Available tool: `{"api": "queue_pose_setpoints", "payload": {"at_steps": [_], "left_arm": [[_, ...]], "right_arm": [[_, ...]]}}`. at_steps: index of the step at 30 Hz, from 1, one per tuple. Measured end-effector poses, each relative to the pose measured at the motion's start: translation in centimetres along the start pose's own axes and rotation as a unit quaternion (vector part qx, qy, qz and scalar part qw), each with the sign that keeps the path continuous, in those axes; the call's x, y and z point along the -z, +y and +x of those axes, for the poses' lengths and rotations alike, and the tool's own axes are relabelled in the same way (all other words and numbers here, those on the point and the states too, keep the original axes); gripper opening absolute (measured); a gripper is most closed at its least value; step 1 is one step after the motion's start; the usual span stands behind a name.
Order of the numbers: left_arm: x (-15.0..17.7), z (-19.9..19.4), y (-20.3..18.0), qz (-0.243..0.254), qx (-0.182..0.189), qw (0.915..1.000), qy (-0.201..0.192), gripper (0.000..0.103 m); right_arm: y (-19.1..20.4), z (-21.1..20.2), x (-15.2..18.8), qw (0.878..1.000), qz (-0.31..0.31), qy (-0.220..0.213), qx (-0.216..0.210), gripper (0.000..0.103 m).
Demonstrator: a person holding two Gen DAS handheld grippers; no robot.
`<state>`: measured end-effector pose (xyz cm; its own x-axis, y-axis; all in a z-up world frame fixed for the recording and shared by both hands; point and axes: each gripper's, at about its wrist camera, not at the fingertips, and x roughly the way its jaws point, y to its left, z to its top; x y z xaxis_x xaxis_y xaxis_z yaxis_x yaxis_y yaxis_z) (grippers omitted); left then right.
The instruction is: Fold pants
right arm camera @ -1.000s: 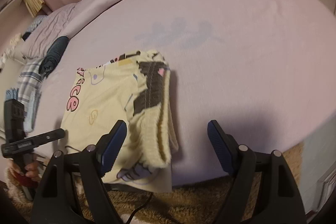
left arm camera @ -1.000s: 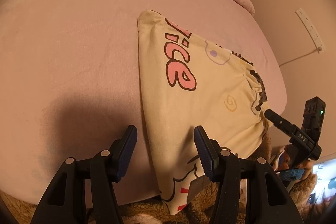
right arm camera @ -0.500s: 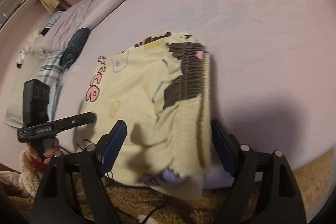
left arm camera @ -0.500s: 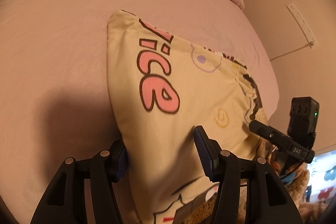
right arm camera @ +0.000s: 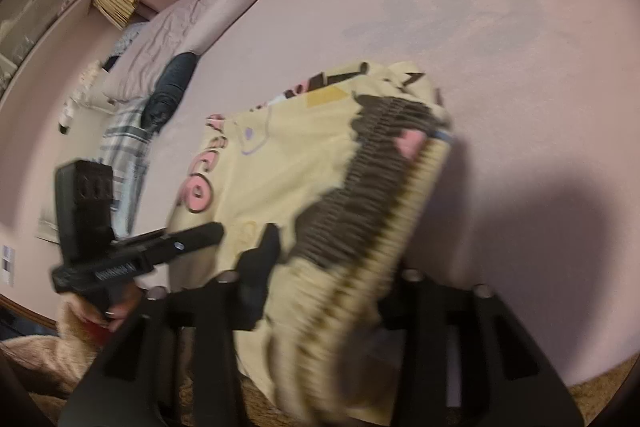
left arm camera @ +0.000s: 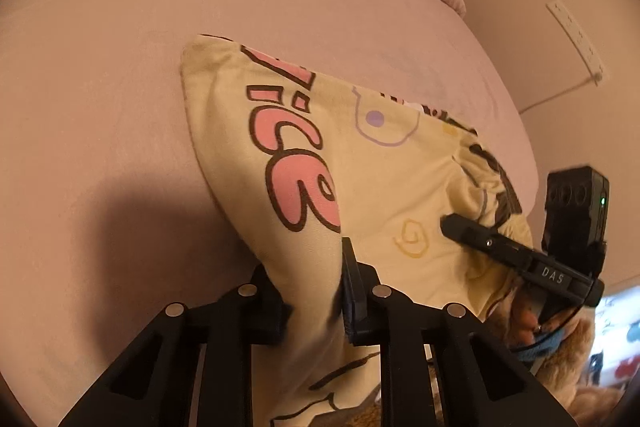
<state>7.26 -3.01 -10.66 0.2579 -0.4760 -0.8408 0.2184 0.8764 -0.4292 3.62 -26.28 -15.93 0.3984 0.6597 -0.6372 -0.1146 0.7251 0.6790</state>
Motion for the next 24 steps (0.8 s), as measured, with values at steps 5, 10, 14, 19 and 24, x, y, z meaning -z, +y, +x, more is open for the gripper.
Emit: {"api": "queue_pose_setpoints", "payload": {"at_steps": [5, 10, 14, 19, 24], "left_arm": [[0.5, -1.3, -1.7, 0.03, -0.025, 0.999, -0.022, 0.017], [0.4, -3.3, -3.0, 0.042, -0.011, 0.9982, -0.042, 0.017], [-0.1, -5.0, -3.9, 0.054, -0.008, 0.9963, -0.066, 0.017], [-0.5, -6.7, -4.2, 0.059, -0.003, 0.9945, -0.087, 0.017], [-1.6, -6.9, -5.0, 0.063, -0.006, 0.9931, -0.099, 0.017]], "right_arm": [[1.0, -1.0, -0.1, 1.0, -0.008, -0.014, 0.022, 0.027], [2.4, -2.7, -0.6, 0.999, -0.021, -0.036, 0.016, 0.027], [3.7, -4.0, -1.1, 0.998, -0.029, -0.057, 0.001, 0.027], [4.6, -5.1, -1.9, 0.996, -0.032, -0.077, -0.013, 0.027], [5.2, -5.7, -2.6, 0.995, -0.041, -0.089, -0.013, 0.027]]}}
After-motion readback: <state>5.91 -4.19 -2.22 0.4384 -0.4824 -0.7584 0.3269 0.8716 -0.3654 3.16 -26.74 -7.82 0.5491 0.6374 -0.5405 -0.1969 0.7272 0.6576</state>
